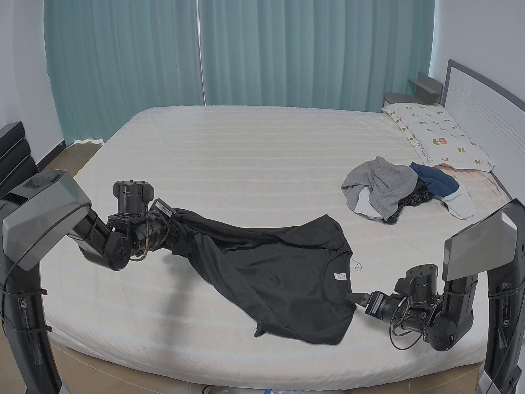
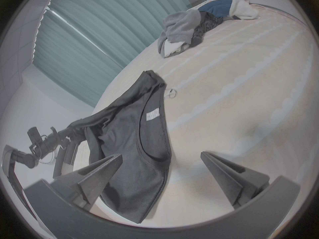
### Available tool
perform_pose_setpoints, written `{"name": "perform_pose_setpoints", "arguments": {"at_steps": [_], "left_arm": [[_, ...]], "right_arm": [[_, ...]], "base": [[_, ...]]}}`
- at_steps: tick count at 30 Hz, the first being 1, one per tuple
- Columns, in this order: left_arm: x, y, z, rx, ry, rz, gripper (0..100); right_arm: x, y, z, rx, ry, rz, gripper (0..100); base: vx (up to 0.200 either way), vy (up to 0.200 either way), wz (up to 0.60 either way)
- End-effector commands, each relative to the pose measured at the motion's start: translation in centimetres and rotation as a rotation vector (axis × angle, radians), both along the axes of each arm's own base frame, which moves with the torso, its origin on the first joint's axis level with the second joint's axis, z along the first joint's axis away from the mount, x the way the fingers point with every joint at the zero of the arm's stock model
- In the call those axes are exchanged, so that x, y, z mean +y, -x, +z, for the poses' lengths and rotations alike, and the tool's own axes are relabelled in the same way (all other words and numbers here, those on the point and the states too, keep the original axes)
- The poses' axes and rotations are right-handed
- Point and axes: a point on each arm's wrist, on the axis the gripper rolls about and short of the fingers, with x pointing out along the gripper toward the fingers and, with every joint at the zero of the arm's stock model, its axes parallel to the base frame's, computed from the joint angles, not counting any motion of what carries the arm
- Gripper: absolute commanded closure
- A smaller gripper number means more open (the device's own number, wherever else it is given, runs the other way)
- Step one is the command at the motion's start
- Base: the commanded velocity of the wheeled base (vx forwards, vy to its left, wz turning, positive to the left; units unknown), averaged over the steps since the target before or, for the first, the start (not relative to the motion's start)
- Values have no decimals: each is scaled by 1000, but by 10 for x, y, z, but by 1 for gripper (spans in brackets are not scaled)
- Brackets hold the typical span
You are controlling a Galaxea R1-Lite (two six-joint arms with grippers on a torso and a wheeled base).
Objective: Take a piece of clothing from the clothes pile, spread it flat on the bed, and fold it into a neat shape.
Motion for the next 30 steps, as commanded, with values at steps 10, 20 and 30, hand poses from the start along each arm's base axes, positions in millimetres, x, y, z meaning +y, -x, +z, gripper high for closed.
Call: {"name": "perform_pose_setpoints", "arguments": {"at_steps": [10,20,30], "left_arm": [[3,1,-12,46,-11,4,100],[2,4,-17,106,-30,-32,100],[3,13,-22,216,-131,-85,100]], "right_arm": [[22,4,-28,-4,53,107,0],[11,13,-25,9,111,117,100],[-17,24,7,-8,73,83,100]], "base": [[0,0,0],[0,0,0],[0,0,0]]}}
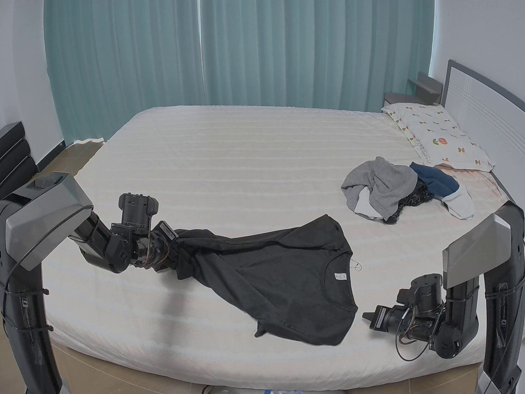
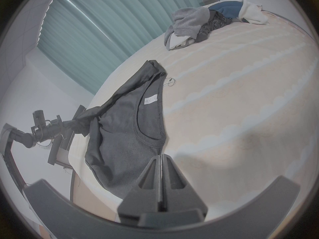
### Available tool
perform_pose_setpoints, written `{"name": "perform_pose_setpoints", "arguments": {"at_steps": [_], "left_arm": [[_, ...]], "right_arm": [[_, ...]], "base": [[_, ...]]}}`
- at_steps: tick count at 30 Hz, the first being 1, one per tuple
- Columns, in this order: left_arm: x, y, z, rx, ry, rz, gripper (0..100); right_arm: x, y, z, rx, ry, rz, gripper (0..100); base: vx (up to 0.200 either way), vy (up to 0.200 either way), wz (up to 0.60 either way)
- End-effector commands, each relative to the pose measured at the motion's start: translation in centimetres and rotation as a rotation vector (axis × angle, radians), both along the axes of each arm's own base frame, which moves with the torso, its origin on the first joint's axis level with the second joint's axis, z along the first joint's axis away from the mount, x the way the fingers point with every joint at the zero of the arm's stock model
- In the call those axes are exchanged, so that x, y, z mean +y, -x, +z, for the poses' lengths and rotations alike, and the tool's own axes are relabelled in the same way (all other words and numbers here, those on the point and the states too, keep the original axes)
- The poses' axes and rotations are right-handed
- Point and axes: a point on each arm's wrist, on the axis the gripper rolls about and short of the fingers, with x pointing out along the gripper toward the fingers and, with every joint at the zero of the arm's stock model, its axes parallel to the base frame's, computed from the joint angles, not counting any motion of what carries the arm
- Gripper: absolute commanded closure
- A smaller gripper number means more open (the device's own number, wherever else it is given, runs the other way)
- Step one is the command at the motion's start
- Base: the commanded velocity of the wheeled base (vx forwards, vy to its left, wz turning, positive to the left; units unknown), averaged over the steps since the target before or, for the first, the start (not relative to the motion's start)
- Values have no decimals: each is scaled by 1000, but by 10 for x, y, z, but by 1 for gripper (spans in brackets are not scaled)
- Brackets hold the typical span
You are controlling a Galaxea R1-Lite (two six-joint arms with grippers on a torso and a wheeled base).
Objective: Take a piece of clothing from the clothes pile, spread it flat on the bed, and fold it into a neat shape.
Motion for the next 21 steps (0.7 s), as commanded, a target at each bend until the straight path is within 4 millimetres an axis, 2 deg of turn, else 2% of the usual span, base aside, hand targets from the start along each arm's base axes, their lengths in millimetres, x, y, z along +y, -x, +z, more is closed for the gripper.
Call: {"name": "perform_pose_setpoints", "arguments": {"at_steps": [1,6,14,15,19,21], "left_arm": [[0,2,4,-1,-6,-4,100],[3,13,10,57,-63,-42,100],[2,15,12,66,-68,-47,100],[2,14,12,66,-67,-46,100],[2,13,12,63,-67,-46,100],[2,12,13,59,-64,-46,100]], "right_arm": [[-13,4,18,-28,-18,-23,100],[-32,9,30,-50,-7,-23,100],[-20,3,8,-5,-40,64,100],[-14,5,4,11,-37,85,0],[-3,6,-1,17,-41,127,0],[5,-1,-1,0,-70,127,0]], "base": [[0,0,0],[0,0,0],[0,0,0],[0,0,0],[0,0,0],[0,0,0]]}}
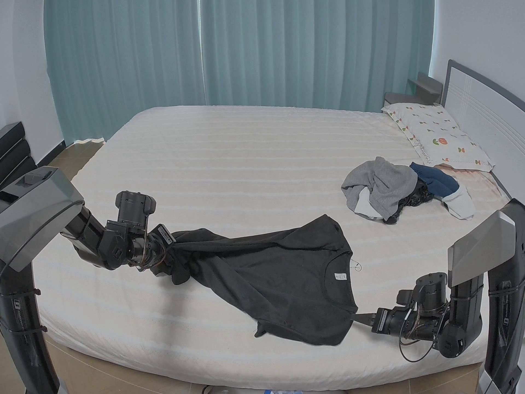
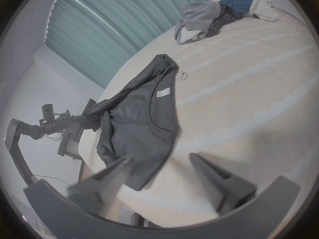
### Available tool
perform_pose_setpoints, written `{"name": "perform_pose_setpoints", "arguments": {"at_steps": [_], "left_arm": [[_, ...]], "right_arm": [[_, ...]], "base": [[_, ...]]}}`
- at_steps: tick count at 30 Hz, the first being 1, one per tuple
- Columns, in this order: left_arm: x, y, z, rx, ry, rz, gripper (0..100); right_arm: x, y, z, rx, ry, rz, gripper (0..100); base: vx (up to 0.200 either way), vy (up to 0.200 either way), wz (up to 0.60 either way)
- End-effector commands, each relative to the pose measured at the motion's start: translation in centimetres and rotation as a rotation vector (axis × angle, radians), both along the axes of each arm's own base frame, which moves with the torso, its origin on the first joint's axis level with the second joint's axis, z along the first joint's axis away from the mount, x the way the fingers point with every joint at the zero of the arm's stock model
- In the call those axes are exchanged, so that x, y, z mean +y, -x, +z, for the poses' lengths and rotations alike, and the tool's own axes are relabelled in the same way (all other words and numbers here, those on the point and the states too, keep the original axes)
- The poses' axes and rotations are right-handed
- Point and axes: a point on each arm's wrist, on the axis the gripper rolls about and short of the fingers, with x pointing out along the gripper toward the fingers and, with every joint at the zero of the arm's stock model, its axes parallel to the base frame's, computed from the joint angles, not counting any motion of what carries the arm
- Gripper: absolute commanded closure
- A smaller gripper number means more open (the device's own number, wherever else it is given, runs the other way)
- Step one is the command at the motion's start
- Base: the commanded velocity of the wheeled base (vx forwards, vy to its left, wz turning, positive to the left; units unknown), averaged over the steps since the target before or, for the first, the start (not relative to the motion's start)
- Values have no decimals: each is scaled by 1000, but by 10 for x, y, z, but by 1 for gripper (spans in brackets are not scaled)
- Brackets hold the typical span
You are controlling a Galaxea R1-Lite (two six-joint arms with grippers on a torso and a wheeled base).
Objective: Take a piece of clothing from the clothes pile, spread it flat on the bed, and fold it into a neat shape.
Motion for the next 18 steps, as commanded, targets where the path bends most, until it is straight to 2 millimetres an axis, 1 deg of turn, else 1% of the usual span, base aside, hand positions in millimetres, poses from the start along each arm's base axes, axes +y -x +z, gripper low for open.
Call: {"name": "perform_pose_setpoints", "arguments": {"at_steps": [1,4,7,13,18], "left_arm": [[0,-1,2,-9,3,1,100],[0,-1,2,-11,5,2,100],[0,-1,2,-9,6,1,100],[0,-2,-3,2,3,0,100],[0,-3,-5,6,2,0,100]], "right_arm": [[13,-7,-7,-9,-27,22,0],[23,-14,-11,-8,-58,22,0],[33,-16,-15,-17,-54,41,0],[35,-19,-18,-22,-51,39,0],[44,-23,-25,-9,-6,22,0]], "base": [[0,0,0],[0,0,0],[0,0,0],[0,0,0],[0,0,0]]}}
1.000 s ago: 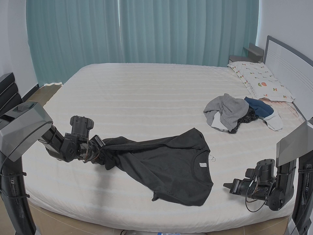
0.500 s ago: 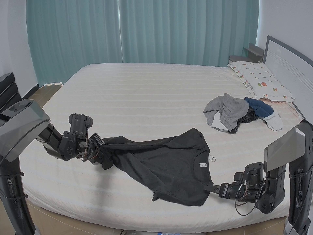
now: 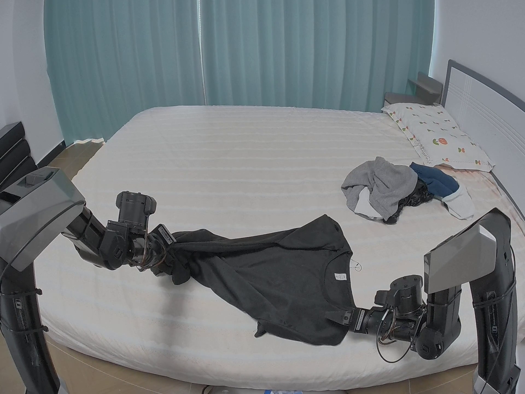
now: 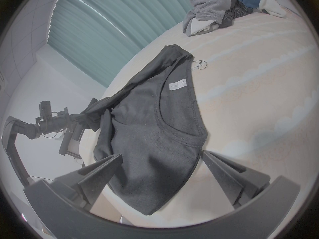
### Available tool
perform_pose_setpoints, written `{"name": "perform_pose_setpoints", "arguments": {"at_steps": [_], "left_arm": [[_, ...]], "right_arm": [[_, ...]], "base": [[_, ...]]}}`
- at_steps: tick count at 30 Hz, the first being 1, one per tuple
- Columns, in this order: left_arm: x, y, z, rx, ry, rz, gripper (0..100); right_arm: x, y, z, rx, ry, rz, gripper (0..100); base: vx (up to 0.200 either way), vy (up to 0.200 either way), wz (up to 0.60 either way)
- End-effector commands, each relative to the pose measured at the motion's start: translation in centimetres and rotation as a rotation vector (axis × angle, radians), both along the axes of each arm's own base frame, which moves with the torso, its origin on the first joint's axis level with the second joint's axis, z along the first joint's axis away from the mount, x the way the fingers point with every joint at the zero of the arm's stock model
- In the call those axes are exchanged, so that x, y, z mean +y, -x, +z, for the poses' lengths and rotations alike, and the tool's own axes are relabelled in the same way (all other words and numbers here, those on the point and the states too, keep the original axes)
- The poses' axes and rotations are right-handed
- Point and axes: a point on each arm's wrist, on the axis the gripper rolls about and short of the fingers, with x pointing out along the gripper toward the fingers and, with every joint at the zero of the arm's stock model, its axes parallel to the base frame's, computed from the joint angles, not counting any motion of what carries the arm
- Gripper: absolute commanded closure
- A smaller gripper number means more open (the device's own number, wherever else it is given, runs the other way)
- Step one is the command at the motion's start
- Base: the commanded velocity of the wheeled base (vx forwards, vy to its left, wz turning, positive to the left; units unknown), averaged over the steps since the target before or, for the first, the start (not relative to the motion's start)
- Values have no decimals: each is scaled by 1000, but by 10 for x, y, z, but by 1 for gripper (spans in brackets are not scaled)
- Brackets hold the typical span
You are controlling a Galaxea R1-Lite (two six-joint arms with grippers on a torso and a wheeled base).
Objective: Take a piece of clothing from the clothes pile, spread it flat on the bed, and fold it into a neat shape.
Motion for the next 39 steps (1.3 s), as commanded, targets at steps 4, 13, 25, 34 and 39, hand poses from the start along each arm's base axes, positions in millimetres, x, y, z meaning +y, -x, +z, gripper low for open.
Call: {"name": "perform_pose_setpoints", "arguments": {"at_steps": [4,13,25,34,39], "left_arm": [[0,0,-3,6,-1,0,100],[0,2,-4,17,5,-10,100],[3,16,1,99,-41,-56,100],[9,31,19,176,-85,-82,100],[14,30,28,163,-76,-67,100]], "right_arm": [[8,-4,-8,0,45,-26,0],[1,3,1,4,56,-47,100],[-53,25,49,-18,-3,-88,100],[-83,28,68,-95,22,-132,100],[-86,28,74,-99,27,-142,100]], "base": [[0,0,0],[0,0,0],[0,0,0],[0,0,0],[0,0,0]]}}
